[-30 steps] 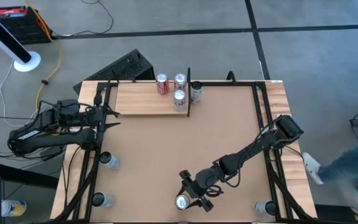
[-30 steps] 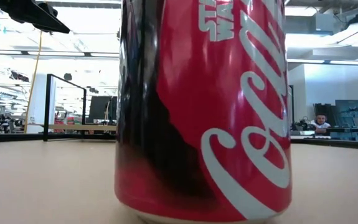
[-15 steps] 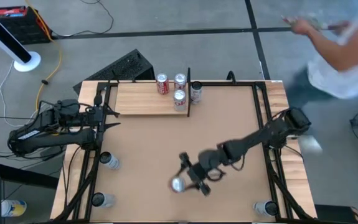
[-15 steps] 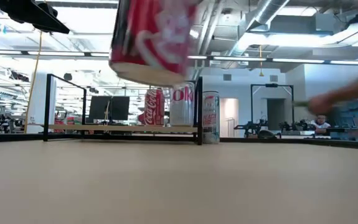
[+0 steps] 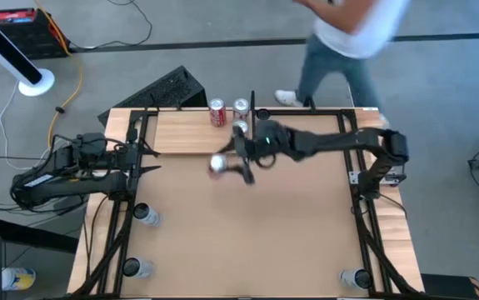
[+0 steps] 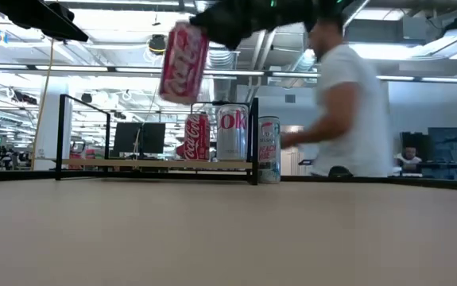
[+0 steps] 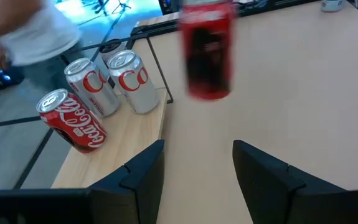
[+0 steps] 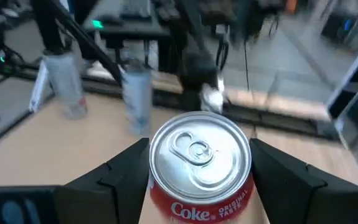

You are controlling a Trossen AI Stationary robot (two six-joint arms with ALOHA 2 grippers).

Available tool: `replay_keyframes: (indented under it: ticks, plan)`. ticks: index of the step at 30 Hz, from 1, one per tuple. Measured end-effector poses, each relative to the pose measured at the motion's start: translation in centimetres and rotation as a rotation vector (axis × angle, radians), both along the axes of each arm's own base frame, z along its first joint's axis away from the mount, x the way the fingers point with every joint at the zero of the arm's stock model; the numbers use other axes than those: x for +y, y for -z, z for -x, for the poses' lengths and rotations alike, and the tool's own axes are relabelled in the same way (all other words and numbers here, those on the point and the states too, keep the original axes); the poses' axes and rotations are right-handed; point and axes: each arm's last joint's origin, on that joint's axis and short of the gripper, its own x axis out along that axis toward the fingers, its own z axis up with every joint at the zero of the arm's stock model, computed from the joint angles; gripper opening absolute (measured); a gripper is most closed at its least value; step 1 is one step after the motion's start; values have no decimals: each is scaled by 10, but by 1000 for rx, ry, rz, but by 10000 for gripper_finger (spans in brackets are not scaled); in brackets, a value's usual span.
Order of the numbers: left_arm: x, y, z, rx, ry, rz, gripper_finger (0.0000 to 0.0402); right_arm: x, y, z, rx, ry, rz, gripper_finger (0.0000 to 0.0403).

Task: Place canned beverage on shelf
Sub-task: Put the red and white soda can on the shelf aligned with the other red and white soda can

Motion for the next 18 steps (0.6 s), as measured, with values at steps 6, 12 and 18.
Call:
replay_keyframes:
  ticks: [6,12,18]
  plan:
    - [0,0,0,1,0,-3,174,-55,0,-31,58,47,-20,265]
    - [0,0,0,4,0,-3,174,-88,7,-52,106,91,-36,262]
    - [0,0,0,5,1,-3,174,-79,-9,-44,170,-53,-60,247]
